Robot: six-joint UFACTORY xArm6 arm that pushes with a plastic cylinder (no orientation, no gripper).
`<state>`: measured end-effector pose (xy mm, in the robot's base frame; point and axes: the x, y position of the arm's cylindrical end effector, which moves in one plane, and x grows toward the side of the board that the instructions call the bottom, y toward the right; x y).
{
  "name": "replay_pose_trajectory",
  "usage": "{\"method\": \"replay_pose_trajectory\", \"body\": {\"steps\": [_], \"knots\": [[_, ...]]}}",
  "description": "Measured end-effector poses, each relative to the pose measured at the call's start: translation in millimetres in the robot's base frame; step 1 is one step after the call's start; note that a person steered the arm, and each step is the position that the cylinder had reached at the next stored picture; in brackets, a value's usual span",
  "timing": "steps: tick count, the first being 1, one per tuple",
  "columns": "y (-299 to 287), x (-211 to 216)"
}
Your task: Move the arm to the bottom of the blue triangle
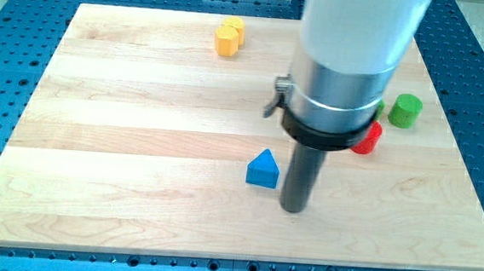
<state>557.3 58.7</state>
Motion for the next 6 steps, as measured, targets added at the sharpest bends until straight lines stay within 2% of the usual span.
{"method": "replay_pose_trajectory", "body": {"steps": [2,3,4,5,6], "knots": [[-89,-78],[-174,-111],[-114,-72],[-114,-27],[-102,-14]]}}
